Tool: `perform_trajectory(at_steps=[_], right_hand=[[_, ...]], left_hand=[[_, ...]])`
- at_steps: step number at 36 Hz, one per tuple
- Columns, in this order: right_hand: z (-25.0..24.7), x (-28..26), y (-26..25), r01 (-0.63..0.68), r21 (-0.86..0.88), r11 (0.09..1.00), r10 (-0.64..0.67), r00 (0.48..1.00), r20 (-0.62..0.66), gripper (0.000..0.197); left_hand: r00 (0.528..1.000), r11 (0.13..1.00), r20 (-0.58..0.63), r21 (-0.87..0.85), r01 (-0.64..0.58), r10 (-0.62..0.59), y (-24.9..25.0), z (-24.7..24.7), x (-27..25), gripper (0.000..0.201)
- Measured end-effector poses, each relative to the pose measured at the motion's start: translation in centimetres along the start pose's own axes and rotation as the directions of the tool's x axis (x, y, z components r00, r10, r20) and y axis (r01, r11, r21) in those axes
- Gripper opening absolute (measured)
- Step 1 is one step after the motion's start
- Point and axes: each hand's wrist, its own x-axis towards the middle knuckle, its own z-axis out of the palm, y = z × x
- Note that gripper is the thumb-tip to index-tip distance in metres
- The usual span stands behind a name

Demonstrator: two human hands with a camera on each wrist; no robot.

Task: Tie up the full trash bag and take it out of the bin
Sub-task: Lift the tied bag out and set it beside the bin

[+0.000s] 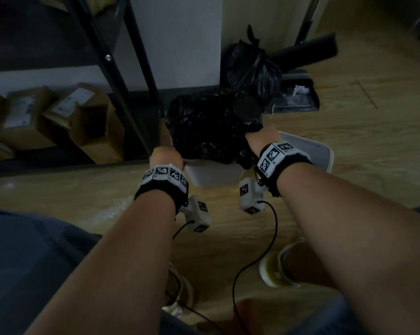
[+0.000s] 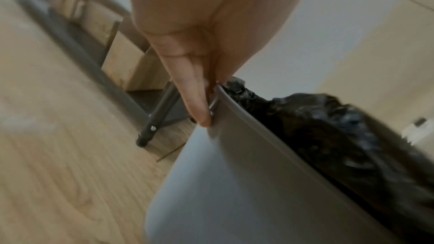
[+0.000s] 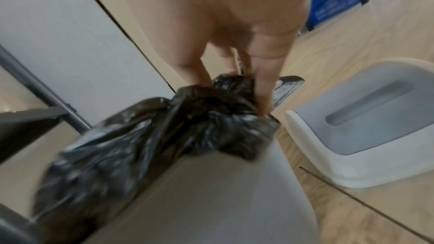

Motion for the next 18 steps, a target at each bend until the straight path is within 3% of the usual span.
perform_trajectory(at_steps=[2, 4, 5, 7, 10, 13, 16, 18], right_hand=[[0.2, 0.3, -0.3, 0.026, 0.051, 0.998, -0.025, 1.0, -0.014, 0.011], [0.2, 0.1, -0.5, 0.02, 0.084, 0.996, -0.014, 0.997, -0.074, 0.021], [0.1, -0.3, -0.5, 0.018, 0.065, 0.998, -0.011, 0.994, -0.112, 0.032], [0.0, -0.8, -0.7, 0.106, -0.011, 0.994, -0.106, 0.978, -0.179, 0.042], [-0.5, -2.1, -1.2, 0.337, -0.087, 0.937, -0.348, 0.917, -0.195, 0.025], [-0.6, -3.2, -1.8, 0.467, -0.159, 0.87, -0.476, 0.879, -0.024, 0.018], [0.0, -3.8, -1.9, 0.581, -0.354, 0.733, -0.532, 0.814, 0.233, 0.045], [0.5, -4.3, -1.7, 0.624, -0.478, 0.619, -0.528, 0.78, 0.335, 0.064]], left_hand=[[1.0, 0.999, -0.012, -0.052, -0.002, 0.001, 0.1, 0.4, 0.2, 0.032], [0.994, 0.938, -0.096, -0.347, 0.021, -0.058, 0.8, -0.1, 0.2, 0.027], [0.983, 0.913, -0.15, -0.406, 0.041, -0.11, 0.9, -0.2, 0.1, 0.027], [0.963, 0.93, -0.238, -0.365, 0.029, -0.123, 1.4, 0.0, -0.4, 0.033], [0.948, 0.944, -0.304, -0.329, -0.014, -0.092, 2.1, -0.3, -1.3, 0.033], [0.954, 0.96, -0.299, -0.264, -0.09, 0.007, 2.2, -0.3, -1.7, 0.031], [0.958, 0.965, -0.286, -0.238, -0.111, 0.039, 2.1, -0.4, -2.1, 0.03], [0.953, 0.963, -0.299, -0.238, -0.124, 0.048, 2.1, -0.5, -2.6, 0.029]])
